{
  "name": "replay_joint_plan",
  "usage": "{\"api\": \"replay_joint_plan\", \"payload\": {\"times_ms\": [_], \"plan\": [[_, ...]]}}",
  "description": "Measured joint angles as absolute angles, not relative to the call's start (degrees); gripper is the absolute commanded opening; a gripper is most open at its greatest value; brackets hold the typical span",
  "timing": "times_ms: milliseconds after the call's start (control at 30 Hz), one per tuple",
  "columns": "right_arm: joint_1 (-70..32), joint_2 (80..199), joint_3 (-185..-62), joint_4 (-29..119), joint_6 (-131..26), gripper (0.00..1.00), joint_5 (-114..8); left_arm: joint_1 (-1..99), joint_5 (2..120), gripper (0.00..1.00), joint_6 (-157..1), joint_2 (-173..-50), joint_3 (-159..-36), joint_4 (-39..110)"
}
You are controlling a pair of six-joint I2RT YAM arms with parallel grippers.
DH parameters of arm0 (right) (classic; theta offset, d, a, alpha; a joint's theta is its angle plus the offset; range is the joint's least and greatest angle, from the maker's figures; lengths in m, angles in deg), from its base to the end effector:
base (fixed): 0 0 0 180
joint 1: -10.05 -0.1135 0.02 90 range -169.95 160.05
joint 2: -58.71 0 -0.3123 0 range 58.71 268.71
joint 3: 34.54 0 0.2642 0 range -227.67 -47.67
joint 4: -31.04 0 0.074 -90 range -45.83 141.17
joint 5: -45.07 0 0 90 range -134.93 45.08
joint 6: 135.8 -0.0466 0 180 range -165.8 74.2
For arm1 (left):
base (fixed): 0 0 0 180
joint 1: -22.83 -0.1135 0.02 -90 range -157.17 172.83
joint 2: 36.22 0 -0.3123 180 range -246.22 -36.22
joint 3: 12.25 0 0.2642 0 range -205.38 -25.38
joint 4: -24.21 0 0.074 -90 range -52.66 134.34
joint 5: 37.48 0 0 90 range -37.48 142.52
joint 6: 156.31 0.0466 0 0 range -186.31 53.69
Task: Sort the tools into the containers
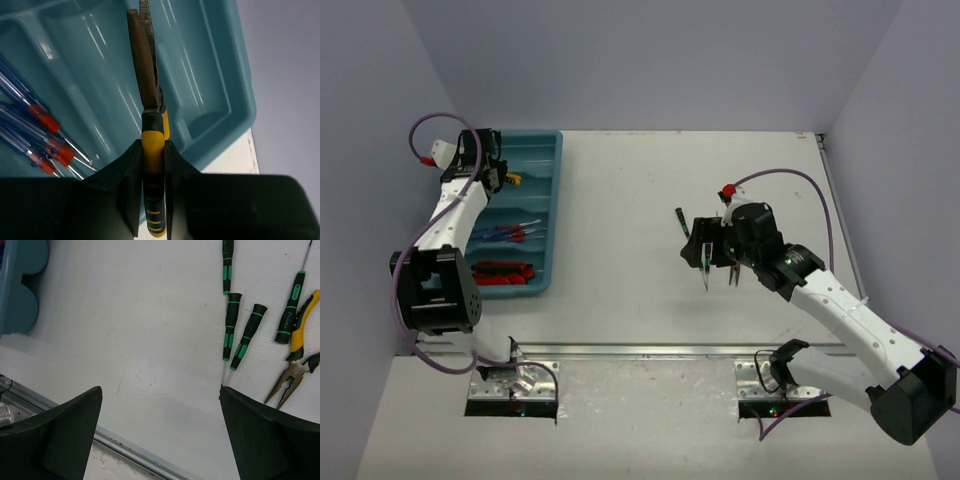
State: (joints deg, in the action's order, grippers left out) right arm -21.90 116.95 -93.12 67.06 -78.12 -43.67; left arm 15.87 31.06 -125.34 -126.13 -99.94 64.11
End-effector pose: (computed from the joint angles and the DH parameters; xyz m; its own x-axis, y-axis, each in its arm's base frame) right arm 0.1853 0.1144 0.3103 -0.6930 0.1978 -0.6933 -0.1697 0.8899 0.4234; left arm 0.3658 0.0618 0.3368 -0.0149 -0.8057 -0.5921 -0.7675 0.3888 -0.5097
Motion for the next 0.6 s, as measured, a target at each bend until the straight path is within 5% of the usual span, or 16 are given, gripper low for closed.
{"api": "replay_joint_plan", "payload": {"times_ms": [433,500,600], "plan": [[-21.9,117.2,-93.0,67.2,-77.7,0.99,-43.8,12.3,35.7,0.00,-131.7,-137.6,-106.5,70.6],[-21.9,117.5,-93.0,67.2,-77.7,0.99,-43.8,12.3,36.8,0.14,-132.2,-137.9,-106.5,70.4],[-21.9,117.8,-93.0,67.2,-77.7,0.99,-43.8,12.3,38.6,0.57,-132.6,-138.8,-106.5,69.6]]}}
